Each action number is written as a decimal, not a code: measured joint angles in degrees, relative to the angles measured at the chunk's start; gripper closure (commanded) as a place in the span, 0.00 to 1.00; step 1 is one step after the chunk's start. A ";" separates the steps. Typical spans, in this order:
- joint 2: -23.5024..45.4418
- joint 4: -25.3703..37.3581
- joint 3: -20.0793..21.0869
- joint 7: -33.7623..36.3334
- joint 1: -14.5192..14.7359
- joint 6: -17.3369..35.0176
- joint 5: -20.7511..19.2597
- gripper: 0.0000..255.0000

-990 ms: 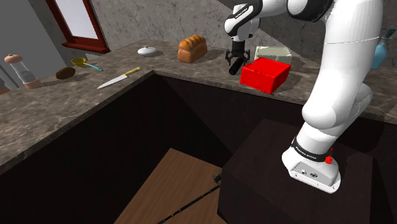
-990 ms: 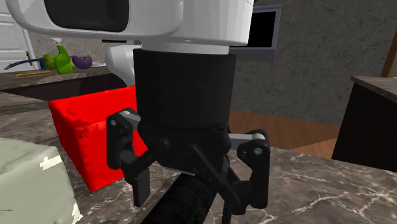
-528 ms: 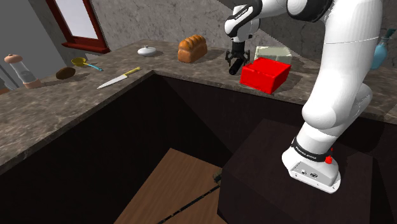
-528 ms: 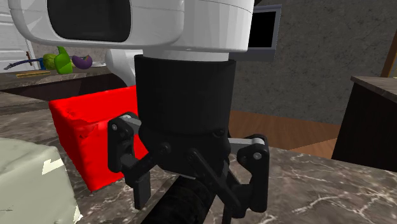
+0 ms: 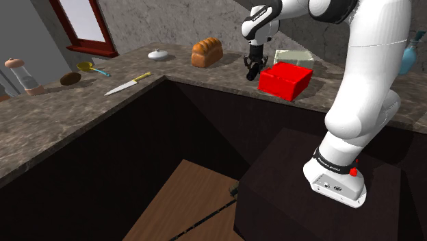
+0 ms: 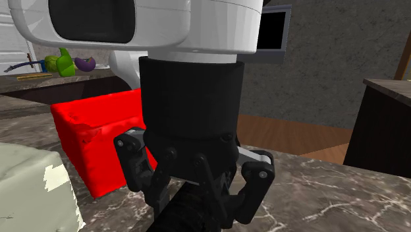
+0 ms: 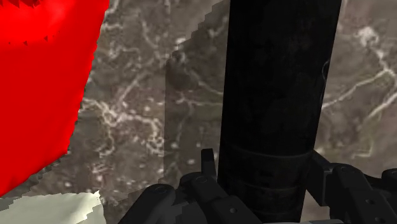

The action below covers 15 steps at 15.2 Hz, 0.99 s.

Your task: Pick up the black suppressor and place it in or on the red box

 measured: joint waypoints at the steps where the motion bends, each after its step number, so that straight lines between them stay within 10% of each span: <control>1: 0.00 0.00 0.00 0.00 0.00 0.00 0.00 1.00; 15: -3.02 4.38 -0.20 0.12 0.18 -7.36 -0.59 1.00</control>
